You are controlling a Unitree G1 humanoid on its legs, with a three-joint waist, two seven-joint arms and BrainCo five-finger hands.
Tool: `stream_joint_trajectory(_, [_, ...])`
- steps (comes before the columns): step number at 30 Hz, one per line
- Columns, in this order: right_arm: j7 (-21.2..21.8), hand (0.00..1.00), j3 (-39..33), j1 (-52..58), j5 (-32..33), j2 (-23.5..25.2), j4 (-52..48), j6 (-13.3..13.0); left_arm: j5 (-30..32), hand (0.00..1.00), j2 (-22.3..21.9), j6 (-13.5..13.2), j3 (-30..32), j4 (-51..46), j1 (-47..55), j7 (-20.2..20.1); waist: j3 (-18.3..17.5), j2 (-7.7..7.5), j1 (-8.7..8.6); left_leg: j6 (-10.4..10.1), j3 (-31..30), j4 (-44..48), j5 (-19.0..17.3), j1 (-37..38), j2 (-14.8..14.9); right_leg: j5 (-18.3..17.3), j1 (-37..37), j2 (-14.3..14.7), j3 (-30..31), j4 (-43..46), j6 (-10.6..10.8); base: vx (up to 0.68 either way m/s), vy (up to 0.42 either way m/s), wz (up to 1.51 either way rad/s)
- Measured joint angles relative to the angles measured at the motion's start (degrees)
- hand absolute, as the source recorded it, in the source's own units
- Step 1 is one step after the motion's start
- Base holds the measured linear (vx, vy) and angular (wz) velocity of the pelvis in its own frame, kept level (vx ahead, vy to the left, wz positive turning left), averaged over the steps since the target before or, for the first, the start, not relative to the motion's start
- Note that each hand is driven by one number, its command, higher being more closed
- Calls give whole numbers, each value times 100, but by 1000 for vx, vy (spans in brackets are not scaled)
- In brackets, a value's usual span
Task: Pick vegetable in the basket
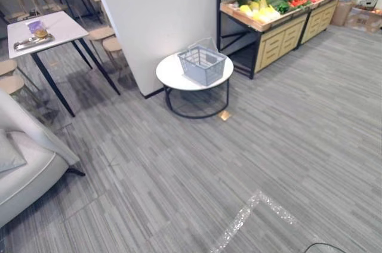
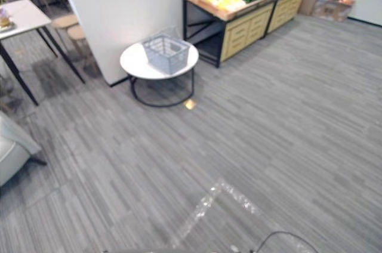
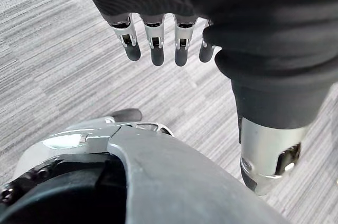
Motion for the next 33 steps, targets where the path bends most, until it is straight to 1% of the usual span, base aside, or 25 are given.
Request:
stream_joint_trajectory(15, [-2,0,0,4,5,-1,12,0,3,0,6,-1,-11,2,0,-10,-6,-3,6,-23,53,1,-39,89,8,3,76,21,73,-42,-5,0,0,0])
stream_joint_trajectory(18, [-1,0,1,10,6,-1,12,0,163,0,7,-2,-11,-2,-3,-11,-17,-9,11,-23,102,1,-48,91,8,3,62,21,102,-59,-4,-6,-3,-7])
stream_joint_trajectory(27, [-2,0,3,17,110,-1,11,1,187,0,8,3,-3,0,-4,-10,-18,-8,5,-11,131,1,-86,81,6,2,44,26,123,-88,-4,-1,-1,-2])
stream_joint_trajectory(30, [-2,0,-1,17,120,0,11,1,177,0,6,10,18,1,-5,-13,-22,-2,5,-12,131,5,-98,78,3,2,44,26,118,-88,-5,0,0,0])
stream_joint_trajectory(31, [-2,0,-2,16,122,1,11,1,165,0,-6,18,78,3,-4,-16,-39,27,5,-13,131,9,-99,78,3,3,44,27,115,-87,-5,0,0,0])
stream_joint_trajectory(33, [-2,0,-4,16,122,0,11,2,152,0,-20,34,157,7,-3,-17,-33,16,5,-13,127,12,-99,74,3,3,44,28,108,-87,-5,0,0,0])
